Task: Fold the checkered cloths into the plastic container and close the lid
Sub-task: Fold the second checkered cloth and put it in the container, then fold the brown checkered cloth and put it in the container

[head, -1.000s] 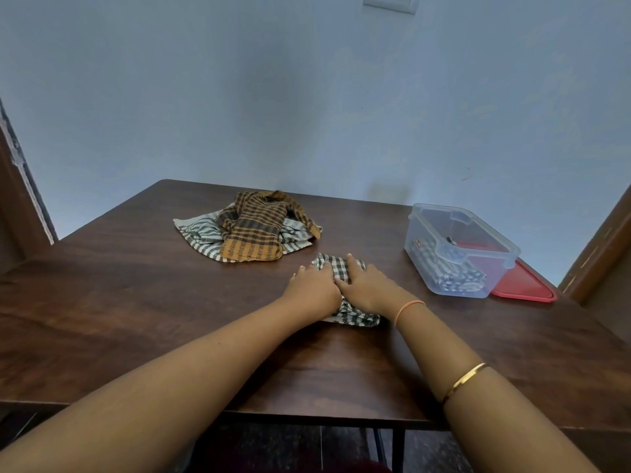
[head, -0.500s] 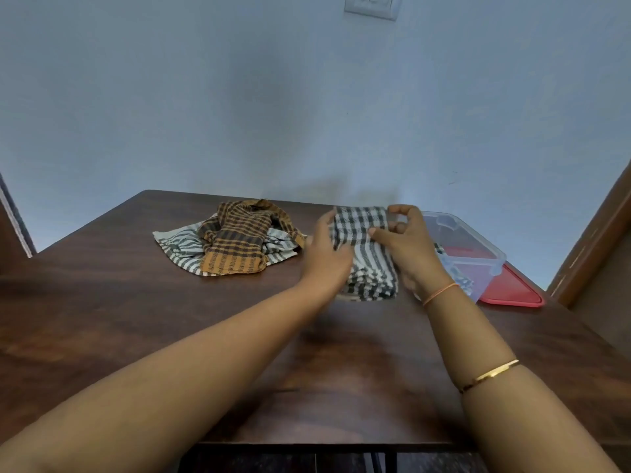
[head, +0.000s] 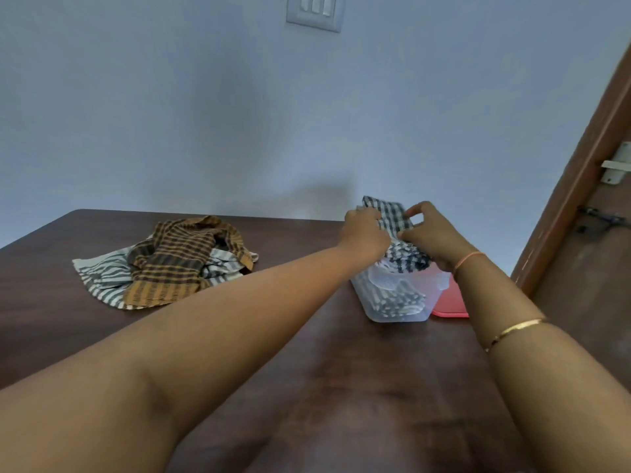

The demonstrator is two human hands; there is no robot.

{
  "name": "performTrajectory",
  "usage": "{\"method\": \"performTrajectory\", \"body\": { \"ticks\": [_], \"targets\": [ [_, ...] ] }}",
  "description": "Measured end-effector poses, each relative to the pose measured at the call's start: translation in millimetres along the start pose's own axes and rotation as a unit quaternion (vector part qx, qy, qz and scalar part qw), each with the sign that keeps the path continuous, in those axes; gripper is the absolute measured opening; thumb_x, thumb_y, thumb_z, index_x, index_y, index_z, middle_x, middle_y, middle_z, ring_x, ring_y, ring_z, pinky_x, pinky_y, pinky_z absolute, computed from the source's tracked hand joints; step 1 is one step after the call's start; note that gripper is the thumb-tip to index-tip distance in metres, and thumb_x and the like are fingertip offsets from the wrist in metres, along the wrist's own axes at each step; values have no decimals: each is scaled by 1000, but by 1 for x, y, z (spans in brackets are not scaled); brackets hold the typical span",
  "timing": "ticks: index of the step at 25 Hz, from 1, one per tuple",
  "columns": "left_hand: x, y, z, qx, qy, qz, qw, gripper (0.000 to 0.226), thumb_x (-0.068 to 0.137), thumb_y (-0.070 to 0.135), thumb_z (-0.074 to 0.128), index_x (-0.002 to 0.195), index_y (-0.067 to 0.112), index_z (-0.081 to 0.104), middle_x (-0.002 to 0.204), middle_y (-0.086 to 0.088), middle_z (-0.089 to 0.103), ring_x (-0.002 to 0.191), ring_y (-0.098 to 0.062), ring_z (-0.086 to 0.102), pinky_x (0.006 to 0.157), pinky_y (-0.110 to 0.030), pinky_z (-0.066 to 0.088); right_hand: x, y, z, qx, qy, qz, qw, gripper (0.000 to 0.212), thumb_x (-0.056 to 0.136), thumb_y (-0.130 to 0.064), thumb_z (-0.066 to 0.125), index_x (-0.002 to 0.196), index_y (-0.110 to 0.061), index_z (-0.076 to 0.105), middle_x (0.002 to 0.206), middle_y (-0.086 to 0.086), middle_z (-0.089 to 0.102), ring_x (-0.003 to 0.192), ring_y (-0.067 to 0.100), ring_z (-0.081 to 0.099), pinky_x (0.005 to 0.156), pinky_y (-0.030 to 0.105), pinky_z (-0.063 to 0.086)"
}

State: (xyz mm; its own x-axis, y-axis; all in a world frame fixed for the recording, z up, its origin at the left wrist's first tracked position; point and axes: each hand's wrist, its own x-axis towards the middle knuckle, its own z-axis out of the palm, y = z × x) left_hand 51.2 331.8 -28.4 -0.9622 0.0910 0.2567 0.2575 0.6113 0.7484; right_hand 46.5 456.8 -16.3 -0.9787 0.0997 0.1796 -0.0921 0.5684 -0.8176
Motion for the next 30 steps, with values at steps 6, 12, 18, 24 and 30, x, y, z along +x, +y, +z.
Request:
{"method": "performTrajectory", "body": {
  "ticks": [6, 12, 18, 24, 30],
  "targets": [
    [7, -28, 27, 169, -13, 11, 985, 35, 89, 28, 44, 113, 15, 66, 139, -4, 41, 127, -29, 36, 98, -42, 38, 33, 30, 24, -363, -102, 27, 926, 34, 91, -1, 48, 124, 7, 51, 126, 23, 55, 106, 30, 55, 87, 35, 42],
    [14, -30, 32, 42, -67, -57, 995, 39, 90, 11, 39, 126, 4, 51, 158, -7, 7, 135, -34, 32, 105, -36, 34, 28, 20, 34, -438, -83, -75, 892, 31, 86, -14, 57, 117, -15, 64, 124, 9, 60, 115, 31, 53, 98, 38, 45],
    [6, -31, 39, -184, -104, -165, 963, 79, 95, 16, 37, 145, 23, -24, 157, -6, 20, 129, -30, 44, 104, -37, 41, 20, 7, 31, -476, -265, -31, 838, 31, 97, -11, 41, 120, -5, 61, 124, 16, 61, 106, 27, 55, 90, 30, 37],
    [-9, -40, 31, -281, -43, -135, 949, 62, 100, 41, 30, 151, 20, 3, 157, -4, 21, 142, -27, 25, 113, -37, 24, 20, 10, 33, -444, -256, -34, 858, 25, 92, -7, 45, 106, -9, 65, 94, 5, 65, 100, 26, 55, 77, 21, 43],
    [-12, -106, -27, 3, 95, -102, 990, 44, 97, 17, 43, 139, 10, 35, 148, -9, 32, 137, -25, 32, 111, -37, 28, 22, -7, 51, -282, 101, -146, 943, 23, 85, -13, 46, 85, -8, 68, 94, 13, 71, 87, 34, 62, 69, 31, 46]
  ]
}}
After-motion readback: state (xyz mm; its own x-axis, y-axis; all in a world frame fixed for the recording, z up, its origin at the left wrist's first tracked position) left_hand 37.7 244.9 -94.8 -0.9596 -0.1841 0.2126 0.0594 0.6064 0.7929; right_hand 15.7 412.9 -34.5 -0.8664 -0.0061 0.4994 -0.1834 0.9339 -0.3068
